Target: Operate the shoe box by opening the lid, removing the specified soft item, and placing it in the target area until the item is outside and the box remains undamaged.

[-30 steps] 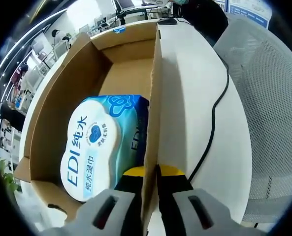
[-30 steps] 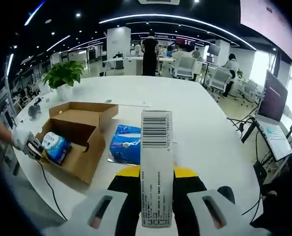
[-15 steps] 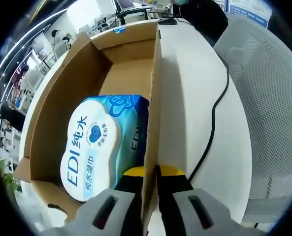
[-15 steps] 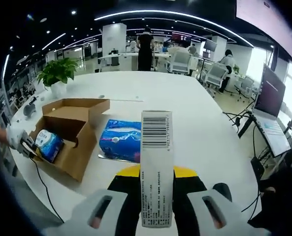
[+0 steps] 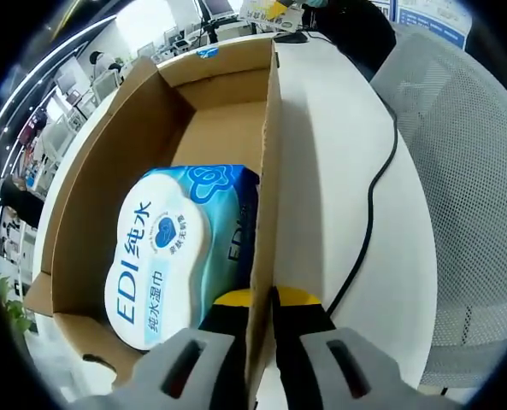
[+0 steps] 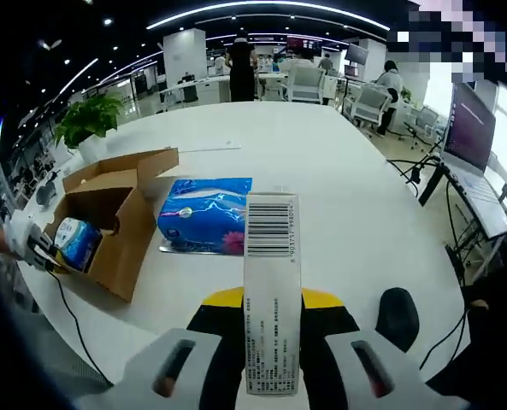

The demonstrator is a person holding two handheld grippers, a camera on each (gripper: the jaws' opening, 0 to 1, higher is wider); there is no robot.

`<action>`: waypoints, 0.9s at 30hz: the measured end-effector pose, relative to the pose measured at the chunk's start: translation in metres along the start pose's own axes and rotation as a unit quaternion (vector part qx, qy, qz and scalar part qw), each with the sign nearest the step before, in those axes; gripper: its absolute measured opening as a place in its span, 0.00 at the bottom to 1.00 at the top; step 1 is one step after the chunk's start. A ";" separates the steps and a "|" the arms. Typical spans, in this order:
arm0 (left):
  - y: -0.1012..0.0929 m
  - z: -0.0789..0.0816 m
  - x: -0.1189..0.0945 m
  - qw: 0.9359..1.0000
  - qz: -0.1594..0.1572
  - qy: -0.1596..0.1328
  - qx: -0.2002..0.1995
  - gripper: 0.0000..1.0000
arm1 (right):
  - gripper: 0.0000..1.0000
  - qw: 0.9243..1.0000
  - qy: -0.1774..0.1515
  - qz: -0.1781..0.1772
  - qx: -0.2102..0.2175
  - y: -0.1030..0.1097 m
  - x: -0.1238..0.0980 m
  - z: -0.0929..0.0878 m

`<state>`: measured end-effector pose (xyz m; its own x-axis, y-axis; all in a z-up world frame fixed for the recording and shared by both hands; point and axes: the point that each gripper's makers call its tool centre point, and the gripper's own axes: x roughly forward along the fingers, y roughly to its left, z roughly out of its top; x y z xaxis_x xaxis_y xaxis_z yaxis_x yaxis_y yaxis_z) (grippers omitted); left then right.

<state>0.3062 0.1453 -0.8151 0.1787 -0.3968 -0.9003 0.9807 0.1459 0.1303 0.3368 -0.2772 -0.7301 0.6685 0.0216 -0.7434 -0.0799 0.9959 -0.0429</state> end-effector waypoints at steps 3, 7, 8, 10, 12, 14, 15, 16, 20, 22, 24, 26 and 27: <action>0.000 0.000 0.000 1.000 0.001 -0.001 0.002 0.04 | 0.19 1.000 0.013 0.002 -0.016 0.002 0.003 -0.008; 0.000 0.001 0.000 1.000 0.000 0.000 0.001 0.04 | 0.19 0.999 0.027 0.009 -0.026 0.004 0.009 -0.017; 0.000 0.000 0.000 1.000 0.001 0.000 0.000 0.04 | 0.19 0.999 0.028 0.008 -0.028 0.004 0.010 -0.017; 0.000 0.000 0.000 1.000 0.000 0.000 0.000 0.04 | 0.19 0.999 0.032 0.008 -0.031 0.001 0.014 -0.020; 0.000 0.000 0.000 1.000 0.000 0.000 0.000 0.04 | 0.19 0.999 0.042 0.009 -0.024 -0.001 0.016 -0.024; -0.001 0.000 0.000 1.000 0.000 0.000 0.001 0.04 | 0.19 0.999 0.046 0.008 -0.021 -0.004 0.018 -0.027; -0.001 0.000 0.000 1.000 0.000 0.000 0.001 0.04 | 0.19 0.999 0.047 0.009 -0.018 -0.004 0.018 -0.028; -0.001 0.000 0.000 1.000 0.001 0.000 0.001 0.04 | 0.19 0.999 0.049 0.009 -0.016 -0.005 0.018 -0.028; -0.001 0.000 0.000 1.000 0.001 0.000 0.000 0.04 | 0.19 0.999 0.050 0.009 -0.010 -0.007 0.020 -0.030; -0.001 0.000 0.000 1.000 0.001 0.000 0.001 0.04 | 0.19 0.999 0.052 0.011 -0.009 -0.007 0.021 -0.030; -0.001 0.000 0.000 1.000 0.001 0.000 0.001 0.04 | 0.19 0.998 0.053 0.013 -0.008 -0.008 0.024 -0.030; -0.001 0.001 0.000 1.000 0.001 0.000 0.001 0.04 | 0.19 0.998 0.053 0.016 -0.006 -0.007 0.025 -0.029; -0.001 0.001 0.000 1.000 0.001 0.000 0.001 0.04 | 0.19 0.998 0.053 0.018 -0.004 -0.007 0.027 -0.029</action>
<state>0.3049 0.1444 -0.8152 0.1798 -0.3971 -0.9000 0.9806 0.1448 0.1321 0.3336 -0.2861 -0.7691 0.5825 0.0475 -0.8115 -0.1093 0.9938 -0.0203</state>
